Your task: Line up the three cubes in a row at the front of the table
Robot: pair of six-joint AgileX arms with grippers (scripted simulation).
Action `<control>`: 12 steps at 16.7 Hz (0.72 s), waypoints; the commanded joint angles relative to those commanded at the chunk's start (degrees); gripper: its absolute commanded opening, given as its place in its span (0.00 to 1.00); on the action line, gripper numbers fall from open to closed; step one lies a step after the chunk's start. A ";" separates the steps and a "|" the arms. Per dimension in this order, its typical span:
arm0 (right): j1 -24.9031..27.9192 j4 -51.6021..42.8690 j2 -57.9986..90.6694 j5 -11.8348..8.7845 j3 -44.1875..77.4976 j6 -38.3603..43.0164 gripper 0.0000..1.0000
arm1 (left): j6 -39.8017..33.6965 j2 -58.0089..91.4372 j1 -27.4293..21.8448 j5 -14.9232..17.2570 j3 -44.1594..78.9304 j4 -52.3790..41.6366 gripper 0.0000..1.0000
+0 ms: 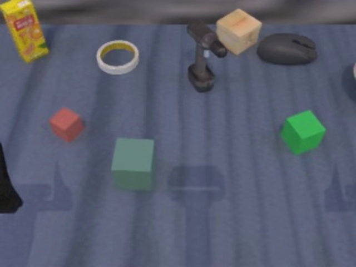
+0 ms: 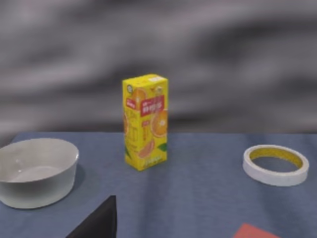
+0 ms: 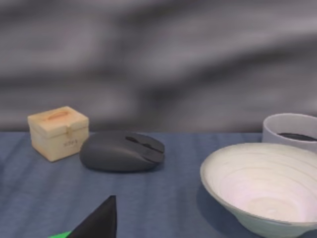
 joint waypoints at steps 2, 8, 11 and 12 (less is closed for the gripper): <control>0.00 0.00 0.00 0.00 0.00 0.00 1.00 | 0.00 0.00 0.00 0.00 0.00 0.00 1.00; 0.00 0.00 0.00 0.00 0.00 0.00 1.00 | 3.25 12.30 -0.75 -0.10 12.04 -7.87 1.00; 0.00 0.00 0.00 0.00 0.00 0.00 1.00 | 6.47 26.39 -1.71 0.02 24.82 -15.80 1.00; 0.00 0.00 0.00 0.00 0.00 0.00 1.00 | 7.69 32.25 -2.07 0.07 29.69 -18.85 1.00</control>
